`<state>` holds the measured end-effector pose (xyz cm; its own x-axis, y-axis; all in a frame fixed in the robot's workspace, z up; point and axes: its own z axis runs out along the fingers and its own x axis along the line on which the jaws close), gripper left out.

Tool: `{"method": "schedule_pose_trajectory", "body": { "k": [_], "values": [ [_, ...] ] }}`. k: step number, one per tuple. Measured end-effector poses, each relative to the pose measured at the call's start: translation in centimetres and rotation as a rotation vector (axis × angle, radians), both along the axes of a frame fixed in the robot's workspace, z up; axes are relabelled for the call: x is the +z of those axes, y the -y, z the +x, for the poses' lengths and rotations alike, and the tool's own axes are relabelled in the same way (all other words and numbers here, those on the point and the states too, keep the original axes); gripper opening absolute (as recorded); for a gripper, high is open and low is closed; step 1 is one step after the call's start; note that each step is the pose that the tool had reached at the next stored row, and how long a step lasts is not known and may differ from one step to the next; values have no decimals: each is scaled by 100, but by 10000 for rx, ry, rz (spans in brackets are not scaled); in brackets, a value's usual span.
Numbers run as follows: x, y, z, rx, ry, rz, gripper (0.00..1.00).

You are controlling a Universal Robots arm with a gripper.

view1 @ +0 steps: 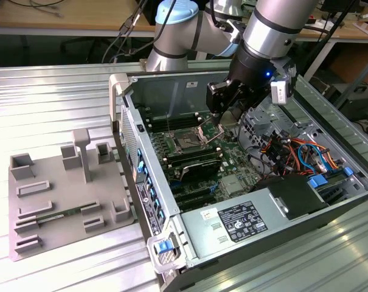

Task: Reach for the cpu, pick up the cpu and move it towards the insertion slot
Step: 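Pick up the cpu and move it towards the insertion slot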

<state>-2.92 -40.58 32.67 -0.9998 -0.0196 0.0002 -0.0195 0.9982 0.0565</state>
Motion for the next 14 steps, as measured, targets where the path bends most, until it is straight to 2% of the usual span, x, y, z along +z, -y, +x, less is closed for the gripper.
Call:
{"method": "schedule_pose_trajectory", "body": {
  "k": [5, 14],
  "values": [
    [-4, -56, 1, 0, 0, 0, 55],
    [-12, -130, 2, 0, 0, 0, 55]
  ]
}}
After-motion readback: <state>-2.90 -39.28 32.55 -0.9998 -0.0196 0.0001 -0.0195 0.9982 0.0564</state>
